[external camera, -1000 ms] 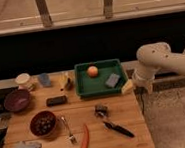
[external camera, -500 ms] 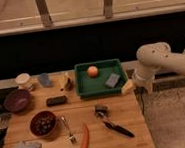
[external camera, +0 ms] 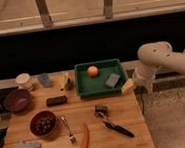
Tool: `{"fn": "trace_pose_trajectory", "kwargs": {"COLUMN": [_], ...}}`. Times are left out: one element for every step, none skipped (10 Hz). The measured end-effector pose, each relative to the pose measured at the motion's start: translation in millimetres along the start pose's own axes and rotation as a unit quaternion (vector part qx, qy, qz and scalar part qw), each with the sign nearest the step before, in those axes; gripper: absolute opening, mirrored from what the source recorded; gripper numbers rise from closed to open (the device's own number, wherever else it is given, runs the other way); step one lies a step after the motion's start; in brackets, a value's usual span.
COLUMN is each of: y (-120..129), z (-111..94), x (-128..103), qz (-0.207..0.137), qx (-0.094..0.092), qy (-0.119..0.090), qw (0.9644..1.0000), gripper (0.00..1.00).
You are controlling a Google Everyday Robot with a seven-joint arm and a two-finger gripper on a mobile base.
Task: Place banana in plastic cup
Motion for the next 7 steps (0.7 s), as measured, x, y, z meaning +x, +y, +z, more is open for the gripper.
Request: {"fn": "trace_pose_trajectory", "kwargs": {"y": [2,10,18,31,49,61,76], "z": [-6,-14,-19,-25,-31,-35,-37], "x": [-3,-11,-19,-26,-35,-40,-46], "qz": [-0.004,-0.011,-0.02,-0.035,-0.059,-0.076,-0.095], "qx": [-0.004,-0.014,-0.021,-0.028,-0.035,-0.038,-0.041], "qy": [-0.004,-0.013,-0.021,-0.032,-0.047,-0.057,-0.067], "qw": [1.0,0.9998,0.9994,0.9985,0.9965,0.9948,0.9924], "gripper": [0.8,0.8,0.8,0.8,0.8,0.8,0.8]}}
